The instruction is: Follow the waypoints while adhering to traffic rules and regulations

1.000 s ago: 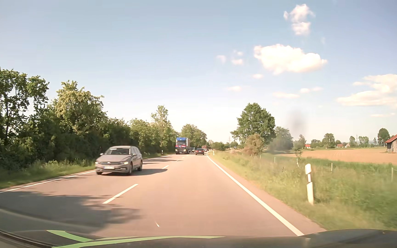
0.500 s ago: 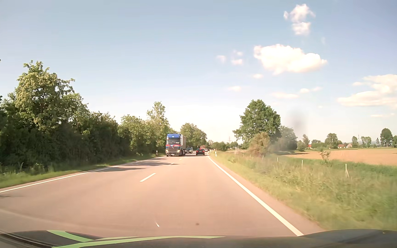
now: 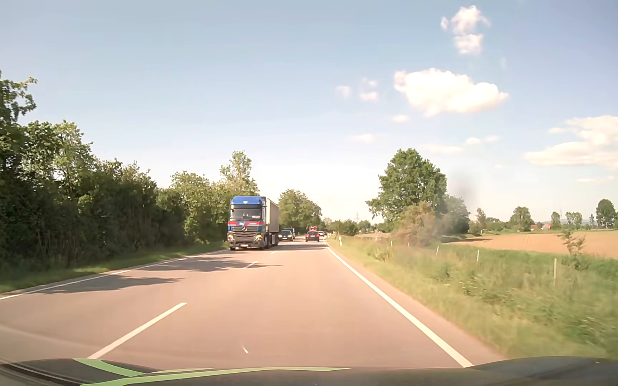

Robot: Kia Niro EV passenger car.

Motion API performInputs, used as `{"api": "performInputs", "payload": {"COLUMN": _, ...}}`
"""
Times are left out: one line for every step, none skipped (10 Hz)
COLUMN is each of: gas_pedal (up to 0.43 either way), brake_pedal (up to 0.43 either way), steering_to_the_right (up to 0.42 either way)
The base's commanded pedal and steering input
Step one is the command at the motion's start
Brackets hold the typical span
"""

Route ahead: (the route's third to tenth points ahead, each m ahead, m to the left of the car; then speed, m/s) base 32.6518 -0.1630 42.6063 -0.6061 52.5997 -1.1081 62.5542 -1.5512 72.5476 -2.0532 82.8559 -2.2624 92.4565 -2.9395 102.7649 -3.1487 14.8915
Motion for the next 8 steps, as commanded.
{"api": "performInputs", "payload": {"gas_pedal": 0.118, "brake_pedal": 0.000, "steering_to_the_right": 0.001}}
{"api": "performInputs", "payload": {"gas_pedal": 0.118, "brake_pedal": 0.000, "steering_to_the_right": 0.001}}
{"api": "performInputs", "payload": {"gas_pedal": 0.118, "brake_pedal": 0.000, "steering_to_the_right": 0.001}}
{"api": "performInputs", "payload": {"gas_pedal": 0.118, "brake_pedal": 0.000, "steering_to_the_right": 0.001}}
{"api": "performInputs", "payload": {"gas_pedal": 0.110, "brake_pedal": 0.000, "steering_to_the_right": 0.001}}
{"api": "performInputs", "payload": {"gas_pedal": 0.110, "brake_pedal": 0.000, "steering_to_the_right": 0.001}}
{"api": "performInputs", "payload": {"gas_pedal": 0.098, "brake_pedal": 0.000, "steering_to_the_right": 0.001}}
{"api": "performInputs", "payload": {"gas_pedal": 0.098, "brake_pedal": 0.000, "steering_to_the_right": 0.001}}
